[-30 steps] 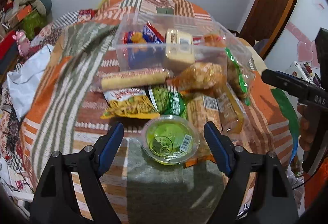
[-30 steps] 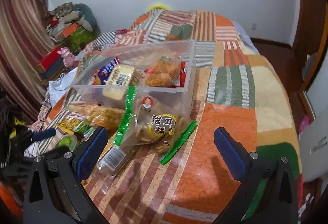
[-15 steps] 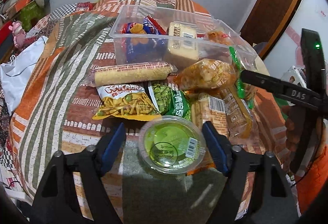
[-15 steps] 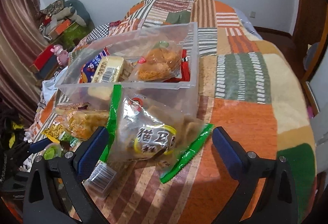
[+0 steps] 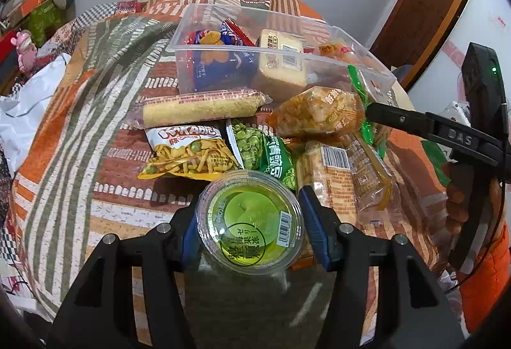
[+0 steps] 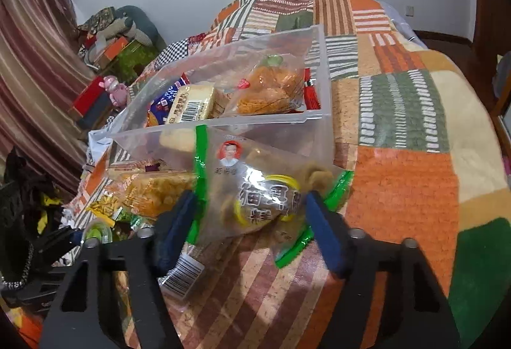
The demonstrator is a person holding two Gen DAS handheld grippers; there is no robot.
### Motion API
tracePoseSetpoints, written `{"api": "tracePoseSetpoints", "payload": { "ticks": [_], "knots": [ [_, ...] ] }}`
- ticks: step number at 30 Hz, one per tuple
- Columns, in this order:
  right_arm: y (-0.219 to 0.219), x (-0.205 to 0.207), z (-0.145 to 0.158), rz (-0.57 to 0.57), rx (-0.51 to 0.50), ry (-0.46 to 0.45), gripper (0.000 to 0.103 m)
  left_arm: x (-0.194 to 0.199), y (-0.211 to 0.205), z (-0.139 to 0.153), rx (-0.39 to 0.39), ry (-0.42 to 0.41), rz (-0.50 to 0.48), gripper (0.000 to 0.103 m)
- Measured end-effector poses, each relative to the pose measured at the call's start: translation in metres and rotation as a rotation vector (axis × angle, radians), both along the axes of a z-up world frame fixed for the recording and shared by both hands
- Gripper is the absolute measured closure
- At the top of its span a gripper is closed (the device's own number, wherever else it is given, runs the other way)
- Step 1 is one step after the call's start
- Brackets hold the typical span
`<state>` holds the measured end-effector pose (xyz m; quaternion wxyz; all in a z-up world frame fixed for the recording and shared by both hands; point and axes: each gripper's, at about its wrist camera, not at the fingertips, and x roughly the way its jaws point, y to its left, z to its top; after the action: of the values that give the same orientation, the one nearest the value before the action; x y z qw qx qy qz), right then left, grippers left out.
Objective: Organize snacks
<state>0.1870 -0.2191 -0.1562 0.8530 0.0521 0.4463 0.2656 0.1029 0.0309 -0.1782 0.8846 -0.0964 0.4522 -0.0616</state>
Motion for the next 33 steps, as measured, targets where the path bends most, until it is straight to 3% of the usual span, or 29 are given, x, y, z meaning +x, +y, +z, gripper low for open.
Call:
{"api": "tracePoseSetpoints", "payload": {
  "ticks": [16,33],
  "knots": [
    [-0.008,-0.010,0.016,0.001,0.015,-0.059,0.064,-0.009,0.015,0.034,-0.004,-0.085,0.039,0.047],
    [-0.024,-0.020,0.045,-0.026,0.060,-0.146,0.067,0.010,0.011,0.082,0.014,-0.218,0.040,0.047]
  ]
}}
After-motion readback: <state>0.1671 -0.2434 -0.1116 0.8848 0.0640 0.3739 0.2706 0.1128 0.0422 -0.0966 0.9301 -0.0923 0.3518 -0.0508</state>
